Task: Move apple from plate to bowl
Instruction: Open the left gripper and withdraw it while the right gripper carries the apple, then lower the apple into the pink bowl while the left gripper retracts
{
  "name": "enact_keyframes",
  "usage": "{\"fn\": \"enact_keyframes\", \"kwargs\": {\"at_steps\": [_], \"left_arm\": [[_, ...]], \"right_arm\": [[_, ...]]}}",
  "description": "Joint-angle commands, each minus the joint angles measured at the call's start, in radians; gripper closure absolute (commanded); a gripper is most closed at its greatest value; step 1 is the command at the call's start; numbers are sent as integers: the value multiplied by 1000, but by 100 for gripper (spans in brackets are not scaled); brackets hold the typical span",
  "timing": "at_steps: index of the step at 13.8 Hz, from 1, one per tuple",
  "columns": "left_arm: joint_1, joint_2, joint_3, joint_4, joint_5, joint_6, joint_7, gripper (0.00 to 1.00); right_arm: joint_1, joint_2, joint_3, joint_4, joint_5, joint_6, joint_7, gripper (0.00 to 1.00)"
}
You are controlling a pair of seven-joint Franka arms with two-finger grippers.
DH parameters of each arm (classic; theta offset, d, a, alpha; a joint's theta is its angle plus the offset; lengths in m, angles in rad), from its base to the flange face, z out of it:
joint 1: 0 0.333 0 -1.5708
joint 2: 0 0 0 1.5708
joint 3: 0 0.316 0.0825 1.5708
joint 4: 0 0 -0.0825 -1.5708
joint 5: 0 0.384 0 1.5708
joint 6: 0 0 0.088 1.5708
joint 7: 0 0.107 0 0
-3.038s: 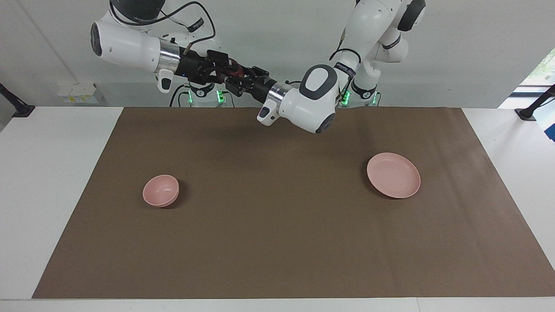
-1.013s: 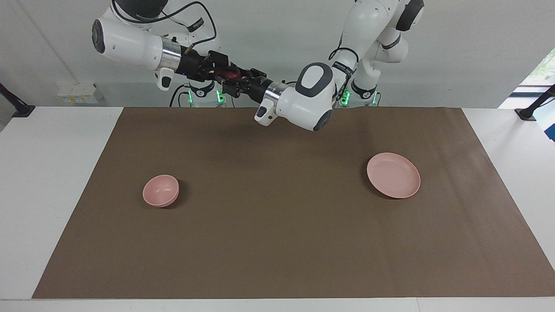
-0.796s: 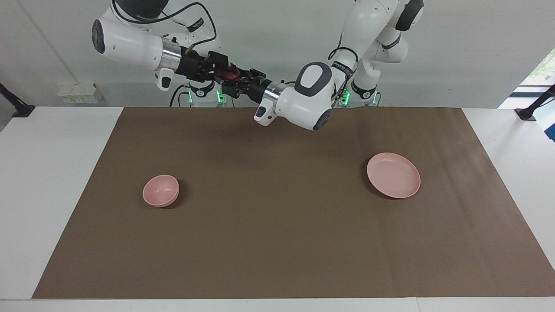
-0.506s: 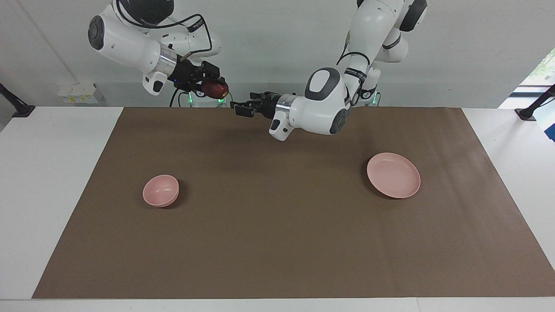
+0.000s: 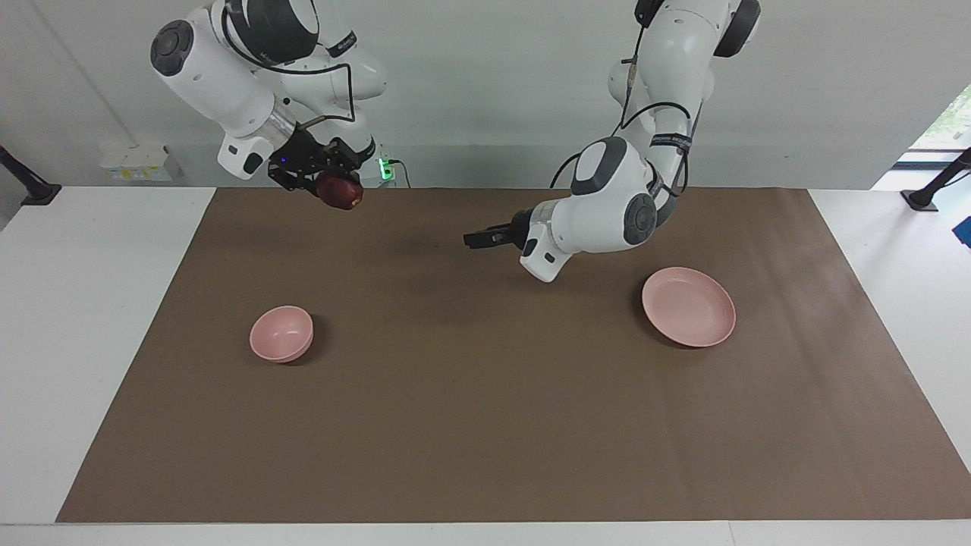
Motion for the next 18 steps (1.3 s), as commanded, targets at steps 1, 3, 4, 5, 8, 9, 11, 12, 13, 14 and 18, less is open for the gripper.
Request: {"fn": "enact_keyframes", "kwargs": {"at_steps": [1, 3, 4, 5, 8, 9, 11, 12, 13, 14, 18], "left_arm": [[69, -9, -7, -4, 202, 50, 21, 0], [87, -15, -4, -3, 293, 97, 22, 0], [106, -18, -5, -3, 350, 120, 24, 0], [118, -25, -5, -1, 388, 136, 28, 0], [178, -83, -5, -6, 410, 157, 88, 0], [202, -110, -5, -9, 410, 160, 131, 0], [259, -162, -5, -20, 409, 162, 224, 0], [285, -179, -5, -21, 409, 154, 273, 0], [305, -192, -5, -21, 409, 150, 295, 0], [322, -199, -5, -23, 409, 145, 311, 0], [370, -311, -5, -113, 409, 145, 491, 0]], "right_arm": [[11, 117, 5, 46, -117, 104, -94, 100], [11, 167, 3, 44, -167, 184, -130, 100], [9, 177, 3, 42, -207, 223, -142, 100], [-1, 190, 5, 42, -229, 247, -147, 100], [-53, 261, 3, 44, -234, 361, -223, 100], [-67, 272, 3, 47, -240, 385, -251, 100], [-73, 273, 3, 47, -253, 391, -264, 100], [-73, 282, 3, 47, -253, 392, -260, 100], [-76, 301, 2, 49, -253, 409, -262, 100], [-87, 313, 2, 49, -253, 438, -267, 100], [-106, 330, 2, 44, -253, 446, -271, 100]]}}
